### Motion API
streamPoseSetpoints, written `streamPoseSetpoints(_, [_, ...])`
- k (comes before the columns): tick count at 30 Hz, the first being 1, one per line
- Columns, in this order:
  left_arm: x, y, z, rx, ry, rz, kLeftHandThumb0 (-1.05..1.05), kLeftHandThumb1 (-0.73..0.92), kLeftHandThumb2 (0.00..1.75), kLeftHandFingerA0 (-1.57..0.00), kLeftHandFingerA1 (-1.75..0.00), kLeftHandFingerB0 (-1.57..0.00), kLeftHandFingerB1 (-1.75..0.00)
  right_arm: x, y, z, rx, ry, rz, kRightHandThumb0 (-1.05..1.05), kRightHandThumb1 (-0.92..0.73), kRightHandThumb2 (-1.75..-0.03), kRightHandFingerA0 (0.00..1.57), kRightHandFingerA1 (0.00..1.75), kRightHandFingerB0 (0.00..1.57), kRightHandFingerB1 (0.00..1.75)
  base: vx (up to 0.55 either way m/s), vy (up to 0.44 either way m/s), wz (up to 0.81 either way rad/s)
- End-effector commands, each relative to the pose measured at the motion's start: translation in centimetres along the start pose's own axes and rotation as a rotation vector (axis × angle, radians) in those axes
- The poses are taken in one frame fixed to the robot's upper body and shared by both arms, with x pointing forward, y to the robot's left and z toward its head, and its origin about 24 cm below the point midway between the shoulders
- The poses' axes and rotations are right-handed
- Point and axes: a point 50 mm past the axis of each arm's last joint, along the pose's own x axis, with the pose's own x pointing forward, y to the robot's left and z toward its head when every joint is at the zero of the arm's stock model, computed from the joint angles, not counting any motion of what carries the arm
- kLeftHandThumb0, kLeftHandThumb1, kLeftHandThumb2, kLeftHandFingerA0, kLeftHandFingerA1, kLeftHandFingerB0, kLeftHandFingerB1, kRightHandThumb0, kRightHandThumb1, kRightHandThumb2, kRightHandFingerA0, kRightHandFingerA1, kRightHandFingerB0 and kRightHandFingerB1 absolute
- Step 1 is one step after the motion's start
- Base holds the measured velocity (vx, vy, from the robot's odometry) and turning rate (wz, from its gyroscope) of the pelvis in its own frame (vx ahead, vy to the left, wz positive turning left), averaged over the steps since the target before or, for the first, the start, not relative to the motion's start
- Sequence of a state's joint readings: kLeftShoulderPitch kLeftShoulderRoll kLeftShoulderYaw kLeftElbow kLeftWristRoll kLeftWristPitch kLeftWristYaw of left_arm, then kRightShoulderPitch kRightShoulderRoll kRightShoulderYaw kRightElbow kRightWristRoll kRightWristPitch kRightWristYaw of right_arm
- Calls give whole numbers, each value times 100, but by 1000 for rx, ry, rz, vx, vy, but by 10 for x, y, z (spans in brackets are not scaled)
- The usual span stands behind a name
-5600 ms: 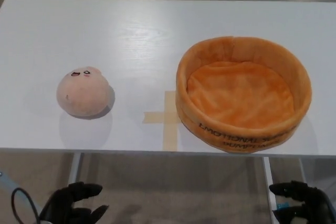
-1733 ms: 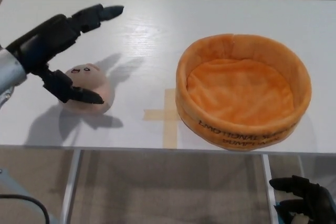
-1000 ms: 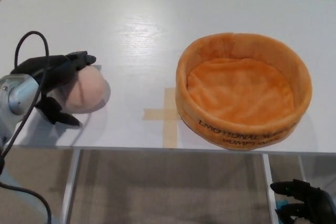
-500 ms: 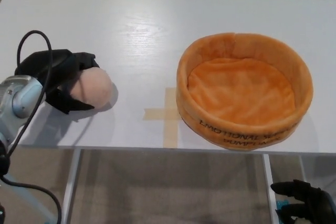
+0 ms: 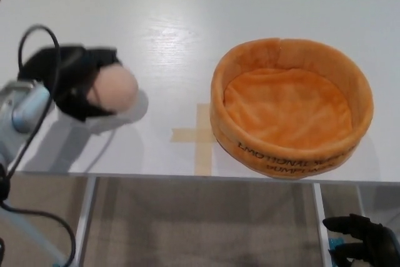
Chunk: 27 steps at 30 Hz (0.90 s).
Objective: Use the left hand to pick up the pink round toy on the left and place it inside the orange plate on the desk.
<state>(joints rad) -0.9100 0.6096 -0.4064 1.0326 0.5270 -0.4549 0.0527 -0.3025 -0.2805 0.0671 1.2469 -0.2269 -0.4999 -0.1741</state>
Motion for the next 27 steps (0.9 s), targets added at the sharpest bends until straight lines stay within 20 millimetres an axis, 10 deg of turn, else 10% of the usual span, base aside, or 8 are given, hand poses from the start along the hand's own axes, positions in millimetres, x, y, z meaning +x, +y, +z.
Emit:
streamPoseSetpoints(1, [8,51,21,-5,-118,182,-32,81,62,-67,-169,-64,-118,-4,-1,-6,-11,10,1,-11,-63,-58,65,59,66,50,0,0,0])
streamPoseSetpoints(7, [16,73,46,6,-205,243,-31,82,64,-77,-172,-70,-123,-6,0,-8,-5,12,9,-10,-63,-58,63,55,66,50,0,0,0])
streamPoseSetpoints(9, [19,81,65,29,-271,276,-35,75,62,-79,-161,-83,-83,-6,0,-9,-2,18,10,-11,-63,-58,61,54,66,50,0,0,0])
streamPoseSetpoints(13, [26,89,108,27,-402,301,-29,77,61,-76,-175,-71,-121,-5,1,-8,-6,20,11,-12,-64,-58,63,55,66,49,0,0,0])
streamPoseSetpoints(19, [34,85,150,44,-511,314,-32,72,63,-83,-173,-74,-112,-5,1,-7,-10,12,12,-11,-63,-58,62,55,66,50,0,0,0])
streamPoseSetpoints(20, [38,82,161,42,-529,298,-33,56,92,-110,-135,-77,-116,-5,1,-6,-7,10,12,-11,-63,-58,63,55,66,50,0,0,0])
streamPoseSetpoints(22, [43,76,180,39,-559,270,-24,76,62,-79,-175,-65,-142,-4,1,-5,-6,6,12,-11,-63,-58,65,57,66,50,0,0,0])
streamPoseSetpoints(27, [48,66,197,45,-581,239,-26,77,62,-80,-173,-67,-136,-3,1,-4,-10,3,16,-11,-63,-58,62,55,66,50,0,0,1])
